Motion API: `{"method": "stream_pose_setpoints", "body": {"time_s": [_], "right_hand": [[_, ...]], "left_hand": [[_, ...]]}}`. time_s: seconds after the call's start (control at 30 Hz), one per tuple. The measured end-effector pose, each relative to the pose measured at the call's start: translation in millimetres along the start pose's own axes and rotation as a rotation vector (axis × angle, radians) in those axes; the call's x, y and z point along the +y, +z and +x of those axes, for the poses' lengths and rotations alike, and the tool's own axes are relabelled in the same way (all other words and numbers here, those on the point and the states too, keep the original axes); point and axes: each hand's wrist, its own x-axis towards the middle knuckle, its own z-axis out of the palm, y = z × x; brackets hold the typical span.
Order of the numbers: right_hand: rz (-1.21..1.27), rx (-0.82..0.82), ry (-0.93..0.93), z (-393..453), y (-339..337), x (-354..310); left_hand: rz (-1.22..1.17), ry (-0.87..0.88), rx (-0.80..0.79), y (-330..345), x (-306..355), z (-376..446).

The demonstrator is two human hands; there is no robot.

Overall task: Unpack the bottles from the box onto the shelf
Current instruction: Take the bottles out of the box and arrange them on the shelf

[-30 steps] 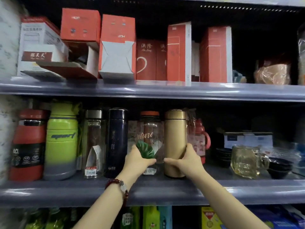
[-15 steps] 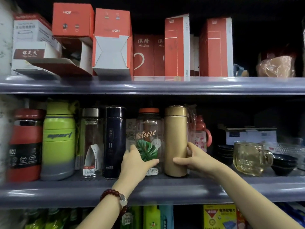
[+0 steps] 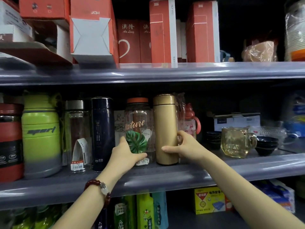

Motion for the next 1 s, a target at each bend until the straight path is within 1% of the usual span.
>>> {"method": "stream_pose_setpoints", "body": {"time_s": [0.07,0.1,0.17,0.23,0.3,0.37,0.5,0.6,0.7,0.77,0.93,1.0], "right_hand": [[-0.153,0.097,-0.045,-1.9,11.5,-1.9],[-0.148,0.092,-0.042,-0.8,12.7,-2.2],[0.006,0.027,-0.003,2.9,5.5,-7.0],[0.116,0.005,0.025,6.3,-8.2,-13.1],[0.154,-0.037,0.029,7.3,-14.6,-14.1],[0.128,-0.104,-0.002,1.8,-6.3,-10.8],[0.128,-0.071,-0.051,-1.2,4.3,-4.4],[0.115,-0.095,-0.046,1.0,0.6,-8.6],[0.021,-0.017,-0.064,0.7,5.9,-8.5],[-0.011,-0.002,-0.072,1.0,6.2,-7.2],[0.149,-0.129,-0.037,0.0,3.8,-7.5],[0.161,-0.134,-0.044,2.7,8.2,-9.2]], "left_hand": [[0.001,-0.003,0.003,0.4,-0.3,0.8],[-0.002,-0.008,-0.002,0.3,0.0,0.8],[-0.039,-0.017,-0.024,-1.3,0.2,1.8],[-0.101,-0.027,-0.057,-3.6,0.5,3.6],[-0.127,-0.031,-0.059,-4.8,1.8,5.8],[-0.127,-0.032,-0.037,-3.8,3.9,7.0],[-0.136,-0.024,-0.009,0.4,5.6,5.7],[-0.13,-0.019,0.004,-0.7,4.4,4.8],[-0.131,-0.01,0.008,-2.8,4.6,2.5],[-0.124,-0.001,0.011,-5.2,4.3,0.6],[-0.119,0.019,0.009,-10.0,-0.5,-2.3],[-0.106,0.01,0.032,-8.2,-0.8,-1.5]]}}
